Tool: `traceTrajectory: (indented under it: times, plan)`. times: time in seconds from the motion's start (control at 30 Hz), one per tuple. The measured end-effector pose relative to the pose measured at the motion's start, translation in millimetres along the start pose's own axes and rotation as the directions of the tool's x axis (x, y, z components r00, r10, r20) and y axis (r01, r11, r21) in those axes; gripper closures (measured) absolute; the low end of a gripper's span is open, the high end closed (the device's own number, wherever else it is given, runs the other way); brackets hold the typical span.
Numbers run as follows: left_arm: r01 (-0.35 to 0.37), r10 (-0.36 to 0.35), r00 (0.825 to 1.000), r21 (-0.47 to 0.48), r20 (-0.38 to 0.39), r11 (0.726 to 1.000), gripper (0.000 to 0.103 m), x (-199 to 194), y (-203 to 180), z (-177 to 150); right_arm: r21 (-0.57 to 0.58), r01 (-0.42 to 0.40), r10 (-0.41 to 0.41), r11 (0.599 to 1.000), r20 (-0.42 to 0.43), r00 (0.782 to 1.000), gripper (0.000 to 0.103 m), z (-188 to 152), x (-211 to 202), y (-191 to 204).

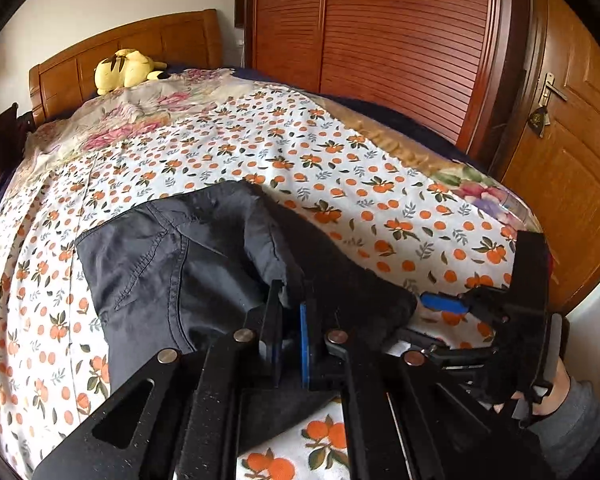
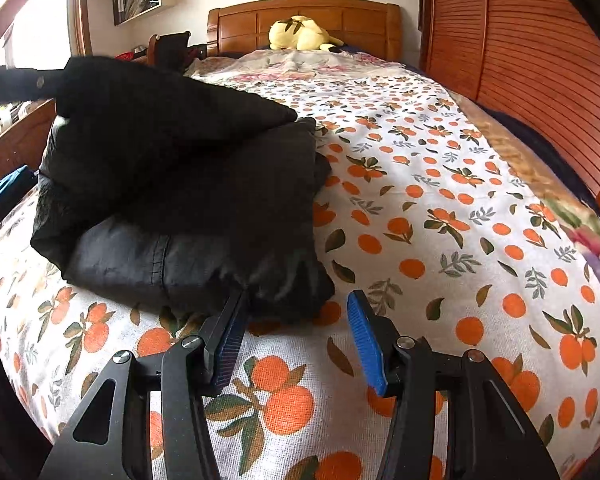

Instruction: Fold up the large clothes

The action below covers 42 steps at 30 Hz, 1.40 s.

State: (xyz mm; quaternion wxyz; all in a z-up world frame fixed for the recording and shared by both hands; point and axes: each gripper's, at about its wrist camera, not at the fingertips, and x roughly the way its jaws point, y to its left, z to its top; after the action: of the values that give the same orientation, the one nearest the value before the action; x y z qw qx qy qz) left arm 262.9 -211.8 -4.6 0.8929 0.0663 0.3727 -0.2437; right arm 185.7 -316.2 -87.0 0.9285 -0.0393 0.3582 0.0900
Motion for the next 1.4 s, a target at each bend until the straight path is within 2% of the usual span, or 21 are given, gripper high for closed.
traceTrajectory:
  times: [0.1,0.2,0.27,0.3,0.33,0.43,0.67,0.83,1.1,1.17,1.2,1.23,1.4]
  plan:
    - [0.011,-0.011,1.000,-0.010,0.001,1.000,0.096,-8.0,4.5,-1.1,0.003,-0.006,0.006,1.000,0.007,1.000,0.050,2.2,1.3,-4.0]
    - [0.011,-0.010,0.999,-0.014,0.037,1.000,0.093,-22.9,10.5,-5.1,0.006,-0.012,0.012,1.000,0.022,1.000,0.050,4.1,0.2,-3.4]
    - [0.007,-0.007,0.997,0.000,0.080,1.000,0.084,-40.5,14.0,-8.0,0.007,-0.016,0.016,1.000,0.033,0.999,0.050,4.8,-1.0,-2.2]
    - [-0.002,0.001,0.995,0.009,0.101,1.000,0.069,-48.6,15.7,-9.4,0.011,-0.021,0.021,1.000,0.035,0.999,0.050,5.2,-0.2,-2.3]
    - [-0.017,0.015,0.991,0.017,0.131,1.000,0.063,-59.7,17.9,-12.3,0.021,-0.032,0.031,0.999,0.035,0.999,0.050,5.8,0.2,-2.6]
    - [-0.081,0.076,0.982,0.020,0.172,0.997,0.063,-80.0,29.5,-20.6,0.049,-0.052,0.050,0.997,0.038,0.998,0.050,7.7,4.7,-7.0]
    - [-0.108,0.114,0.980,-0.045,0.161,0.993,0.062,-92.9,72.8,-51.6,0.109,-0.047,0.040,0.993,0.068,0.997,0.050,32.5,0.2,-21.6]
    - [-0.139,0.146,0.983,-0.073,0.111,0.988,0.062,-82.1,99.0,-75.7,0.074,-0.021,0.014,0.997,0.096,0.995,0.050,66.0,-11.6,-16.6]
    - [-0.140,0.157,0.980,-0.135,0.120,0.981,0.060,-82.8,125.8,-106.8,-0.045,-0.062,0.068,0.997,0.143,0.987,0.050,130.0,-31.5,32.3]
    - [-0.148,0.169,0.978,-0.158,0.124,0.976,0.045,-84.4,133.1,-113.9,-0.068,-0.092,0.101,0.993,0.151,0.983,0.050,142.2,-34.7,47.0]
    - [-0.151,0.174,0.976,-0.170,0.128,0.974,0.029,-85.6,137.3,-117.0,-0.082,-0.111,0.122,0.990,0.146,0.982,0.050,146.9,-34.3,55.4]
    - [-0.144,0.171,0.976,-0.188,0.137,0.971,0.020,-87.6,142.6,-120.9,-0.099,-0.129,0.142,0.987,0.134,0.981,0.050,151.0,-32.2,64.2]
    - [-0.141,0.176,0.974,-0.224,0.145,0.964,0.020,-94.3,161.2,-132.7,-0.146,-0.176,0.185,0.973,0.044,0.982,0.050,160.4,-2.5,90.1]
